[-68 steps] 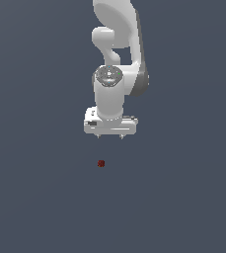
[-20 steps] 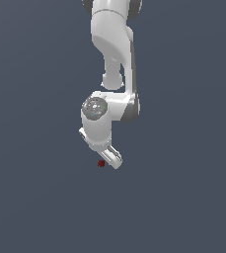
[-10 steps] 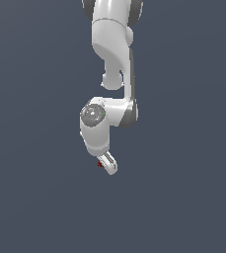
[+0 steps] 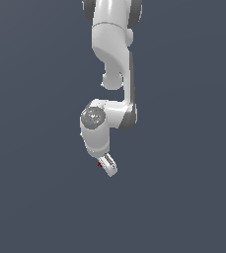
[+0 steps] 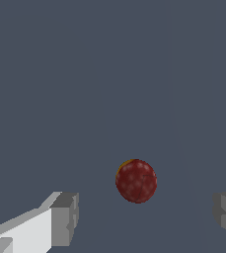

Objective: Pick up the object and move it to a goal position.

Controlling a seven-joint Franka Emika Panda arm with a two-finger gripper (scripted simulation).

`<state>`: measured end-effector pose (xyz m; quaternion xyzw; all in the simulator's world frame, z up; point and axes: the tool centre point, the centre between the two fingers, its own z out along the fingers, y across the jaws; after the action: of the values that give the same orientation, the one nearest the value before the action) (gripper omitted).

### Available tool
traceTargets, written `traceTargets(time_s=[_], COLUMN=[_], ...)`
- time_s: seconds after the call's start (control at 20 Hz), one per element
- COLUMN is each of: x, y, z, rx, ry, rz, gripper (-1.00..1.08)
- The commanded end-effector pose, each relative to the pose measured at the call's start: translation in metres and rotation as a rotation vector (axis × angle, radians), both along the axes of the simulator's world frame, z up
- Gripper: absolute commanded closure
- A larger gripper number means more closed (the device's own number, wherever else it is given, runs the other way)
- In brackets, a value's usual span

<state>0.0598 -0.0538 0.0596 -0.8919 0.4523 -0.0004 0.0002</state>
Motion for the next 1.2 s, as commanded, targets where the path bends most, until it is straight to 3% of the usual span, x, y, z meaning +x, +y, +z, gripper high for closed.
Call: traceTargets(time_s=[0.0,0.55,0.6,1.15], x=[-0.001,0.000,0.000,0.000], y=[0.000,0.000,0.000,0.000], z=[-0.010,-0.043,-0.043,-0.043], rx=[0.000,0.000,0.000,0.000], ry=[0.001,0.001,0.001,0.001], rz=[-0.001,-0.005,-0.005,-0.005], gripper=[-0.92,-0.92,1.08,1.08])
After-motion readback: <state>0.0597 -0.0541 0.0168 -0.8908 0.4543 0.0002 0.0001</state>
